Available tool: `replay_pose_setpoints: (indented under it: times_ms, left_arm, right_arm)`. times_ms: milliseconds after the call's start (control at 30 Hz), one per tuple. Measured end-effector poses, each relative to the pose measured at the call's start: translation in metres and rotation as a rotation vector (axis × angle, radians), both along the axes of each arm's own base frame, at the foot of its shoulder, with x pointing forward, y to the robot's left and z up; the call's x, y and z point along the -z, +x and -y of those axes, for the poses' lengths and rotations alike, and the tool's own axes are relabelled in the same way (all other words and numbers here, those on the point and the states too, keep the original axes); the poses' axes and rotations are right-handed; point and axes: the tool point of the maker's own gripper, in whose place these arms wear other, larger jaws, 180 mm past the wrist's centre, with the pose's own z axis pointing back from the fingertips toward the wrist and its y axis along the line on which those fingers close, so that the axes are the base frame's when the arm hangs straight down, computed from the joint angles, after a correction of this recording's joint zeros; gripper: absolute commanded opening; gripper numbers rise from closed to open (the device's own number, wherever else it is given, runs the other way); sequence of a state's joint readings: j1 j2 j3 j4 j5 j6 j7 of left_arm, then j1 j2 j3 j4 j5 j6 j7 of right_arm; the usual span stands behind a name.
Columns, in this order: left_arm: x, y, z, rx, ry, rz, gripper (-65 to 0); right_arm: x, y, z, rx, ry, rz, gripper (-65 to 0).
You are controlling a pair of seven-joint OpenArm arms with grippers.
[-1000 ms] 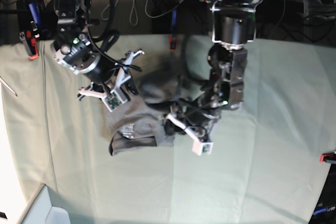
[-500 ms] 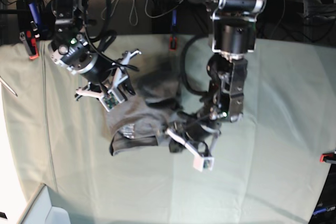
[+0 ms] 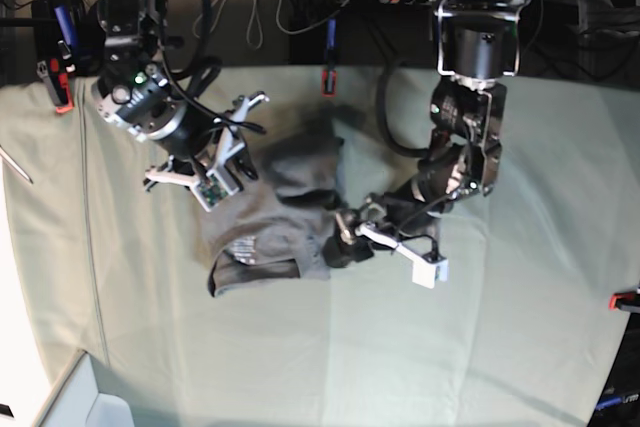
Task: Layout the t-shirt on the table in an organized manner, then fold the t-shirt properly
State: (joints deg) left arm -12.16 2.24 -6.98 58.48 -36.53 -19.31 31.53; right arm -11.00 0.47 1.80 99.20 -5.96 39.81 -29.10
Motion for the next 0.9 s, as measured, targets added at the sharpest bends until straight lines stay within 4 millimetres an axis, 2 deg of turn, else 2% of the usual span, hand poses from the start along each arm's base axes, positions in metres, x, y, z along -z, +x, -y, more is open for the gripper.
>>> replay_pose_setpoints:
  times_ms: [267,433,600,700,733,867,900]
  left_arm:
    - [0.011,-0.016,0.015,0.01,-0.024,-0.037,0.0]
    - [0.009,-0.014,0.02,0.009,-0.036,-0.033,0.0]
    - [0.007,-0.014,0.025,0.014,-0.044,-0.03,0.0]
    - [0.011,-0.011,0.026,0.017,-0.046,-0.049,0.0]
    - [0.014,-0.011,0.027,0.02,-0.047,-0.059,-4.3]
    - [0.021,-0.013,0.028,0.022,-0.052,-0.083,-34.3]
    - [0.022,-0.012,0.028,0.023,-0.051,-0.086,-38.3]
  right_arm:
    - [0.0,0.0,0.0,0.0,0.0,0.0,-51.7]
    - [0.001,0.0,0.0,0.0,0.002,-0.003,-51.7]
    - [0.013,-0.005,0.0,0.001,0.002,-0.041,-51.8]
    - [0.014,-0.005,0.0,0.001,0.003,-0.042,-51.8]
    - [0.014,-0.005,0.0,0.001,0.004,-0.042,-51.8]
    - [0.014,-0.005,0.0,0.001,0.003,-0.042,-51.8]
    - [0.014,-0.005,0.0,0.001,0.004,-0.042,-51.8]
